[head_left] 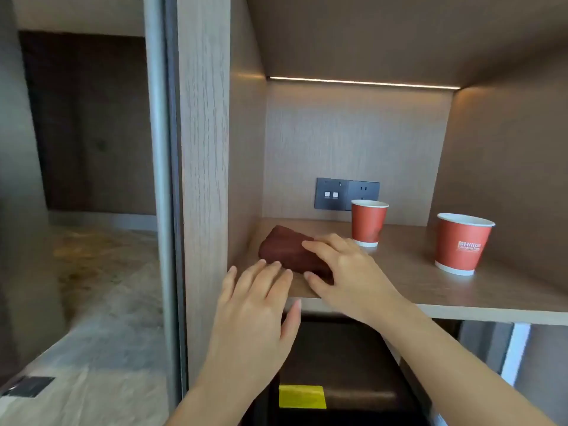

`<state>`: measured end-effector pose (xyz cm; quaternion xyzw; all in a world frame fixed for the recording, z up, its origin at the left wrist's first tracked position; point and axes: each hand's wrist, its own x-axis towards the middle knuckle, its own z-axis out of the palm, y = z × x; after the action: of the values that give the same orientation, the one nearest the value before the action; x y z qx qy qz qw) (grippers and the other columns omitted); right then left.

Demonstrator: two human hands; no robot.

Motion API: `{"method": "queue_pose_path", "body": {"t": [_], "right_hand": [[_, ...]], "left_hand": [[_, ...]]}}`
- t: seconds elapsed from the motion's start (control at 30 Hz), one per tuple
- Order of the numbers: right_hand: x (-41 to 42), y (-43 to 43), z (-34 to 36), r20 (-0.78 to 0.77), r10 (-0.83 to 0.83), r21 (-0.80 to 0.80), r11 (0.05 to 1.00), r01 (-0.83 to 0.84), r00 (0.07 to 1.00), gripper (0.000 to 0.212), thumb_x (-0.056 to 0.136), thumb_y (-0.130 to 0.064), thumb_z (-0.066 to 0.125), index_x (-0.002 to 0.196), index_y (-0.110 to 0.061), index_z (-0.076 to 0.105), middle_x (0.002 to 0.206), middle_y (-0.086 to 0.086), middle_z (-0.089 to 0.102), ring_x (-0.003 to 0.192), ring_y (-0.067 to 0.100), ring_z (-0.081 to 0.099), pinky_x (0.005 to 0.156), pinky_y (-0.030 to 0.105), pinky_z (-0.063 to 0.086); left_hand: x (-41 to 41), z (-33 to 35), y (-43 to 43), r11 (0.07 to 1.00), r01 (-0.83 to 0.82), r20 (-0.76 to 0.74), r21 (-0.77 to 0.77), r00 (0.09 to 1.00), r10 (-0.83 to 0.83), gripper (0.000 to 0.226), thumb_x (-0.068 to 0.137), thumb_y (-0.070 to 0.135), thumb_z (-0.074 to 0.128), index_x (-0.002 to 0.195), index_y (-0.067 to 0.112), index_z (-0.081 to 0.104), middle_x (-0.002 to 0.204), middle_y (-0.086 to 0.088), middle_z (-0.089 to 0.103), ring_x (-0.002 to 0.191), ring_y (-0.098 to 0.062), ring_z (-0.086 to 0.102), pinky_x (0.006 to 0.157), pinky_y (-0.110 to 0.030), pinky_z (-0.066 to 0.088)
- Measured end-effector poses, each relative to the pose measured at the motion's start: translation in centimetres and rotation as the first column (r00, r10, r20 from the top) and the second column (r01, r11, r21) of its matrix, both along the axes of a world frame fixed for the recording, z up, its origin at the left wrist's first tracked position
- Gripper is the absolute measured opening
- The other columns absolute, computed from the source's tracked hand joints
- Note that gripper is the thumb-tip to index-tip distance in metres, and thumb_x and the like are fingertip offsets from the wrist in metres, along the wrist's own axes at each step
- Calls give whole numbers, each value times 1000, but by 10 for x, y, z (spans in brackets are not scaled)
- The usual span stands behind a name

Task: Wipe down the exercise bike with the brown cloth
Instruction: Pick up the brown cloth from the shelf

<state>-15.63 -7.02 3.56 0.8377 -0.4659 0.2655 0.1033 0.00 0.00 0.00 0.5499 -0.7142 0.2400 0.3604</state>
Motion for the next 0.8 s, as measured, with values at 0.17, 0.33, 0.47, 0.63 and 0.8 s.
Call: {"method": "queue_pose_path", "body": {"t": [0.17,0.33,0.47,0.63,0.8], "right_hand": [[8,-29,12,-95,130,62,990,-124,987,53,87,-36,55,137,-29,36,136,-1,42,122,19,39,101,37,37],[0,-37,9,-64,211,35,977,-209,975,46,87,-29,58,131,-31,44,124,-4,48,111,15,42,93,32,41],[-12,-35,10,-39,276,47,961,-274,961,43,85,-22,61,126,-29,50,119,-6,51,108,15,45,95,32,40],[-32,-26,15,3,346,89,934,-345,938,42,84,-19,64,122,-32,54,119,-12,51,113,8,46,99,29,39],[-23,-27,25,2,334,151,932,-331,943,43,85,-36,59,127,-40,47,116,-14,47,110,0,43,95,29,42]], "left_hand": [[2,0,-15,999,10,-4,-37,1000,-10,34,79,32,56,103,13,70,106,-6,70,104,-23,63,96,-47,31],[5,-3,-19,999,15,5,-43,1000,-15,35,81,31,51,104,11,69,107,-6,69,105,-23,62,98,-45,30],[6,-4,-19,998,42,-6,-49,999,-42,35,82,31,50,104,12,69,107,-6,69,105,-22,62,98,-44,31],[11,-5,-15,995,86,-40,-42,995,-87,42,84,33,39,106,11,68,109,-5,68,107,-22,61,99,-42,32],[15,-5,-11,992,104,-24,-67,994,-105,41,84,31,40,106,10,68,110,-7,68,107,-23,60,98,-41,33]]}}
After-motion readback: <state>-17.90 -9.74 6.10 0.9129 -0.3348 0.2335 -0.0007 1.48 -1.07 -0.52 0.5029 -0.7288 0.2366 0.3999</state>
